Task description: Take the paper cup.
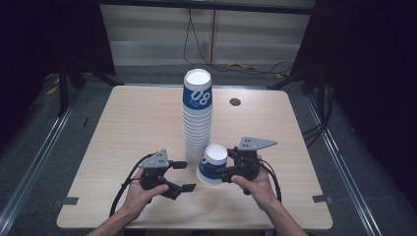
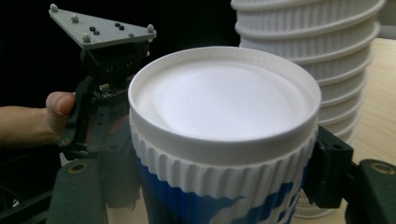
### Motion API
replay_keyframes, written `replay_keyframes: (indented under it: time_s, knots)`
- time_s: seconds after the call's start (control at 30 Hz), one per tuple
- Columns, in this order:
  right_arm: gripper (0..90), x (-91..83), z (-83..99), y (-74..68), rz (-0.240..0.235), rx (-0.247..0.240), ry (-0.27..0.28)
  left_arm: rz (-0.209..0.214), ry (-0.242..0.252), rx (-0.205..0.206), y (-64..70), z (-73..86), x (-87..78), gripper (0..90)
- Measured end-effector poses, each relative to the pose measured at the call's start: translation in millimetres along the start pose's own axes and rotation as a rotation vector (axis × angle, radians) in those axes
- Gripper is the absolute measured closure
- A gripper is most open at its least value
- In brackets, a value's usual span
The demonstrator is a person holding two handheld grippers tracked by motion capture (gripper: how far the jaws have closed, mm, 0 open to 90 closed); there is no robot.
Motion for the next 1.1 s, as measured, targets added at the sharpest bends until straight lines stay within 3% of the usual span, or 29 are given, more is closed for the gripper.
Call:
replay_keyframes:
  time_s: [0.23,0.43,0.57,0.93,1.1]
  knots:
    - [27.8,8.0,0.4,-2.7,-0.013,0.026,0.006,0.015,0.014,-0.015,2.4,-1.1,1.9,15.5]
    - [27.8,13.4,2.5,-6.6,-0.030,0.029,0.001,0.022,0.012,0.011,6.3,-2.1,3.8,15.5]
    - [27.9,16.9,4.0,-10.5,-0.060,0.060,0.007,0.022,0.004,0.021,9.6,-1.9,7.5,15.5]
    - [27.9,25.2,6.2,-17.7,-0.071,0.055,-0.007,0.032,0.015,0.039,13.3,-3.8,13.4,14.3]
    - [27.9,29.4,6.3,-23.2,-0.082,0.043,-0.012,0.040,0.016,0.029,14.0,-3.0,15.3,11.6]
Point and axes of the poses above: each handheld gripper's, and its own axes: x roughly forward along the jaws, z roughly out of its underside, y roughly to its right, the point moved 8 cm from there along x, roughly forward along the jaws
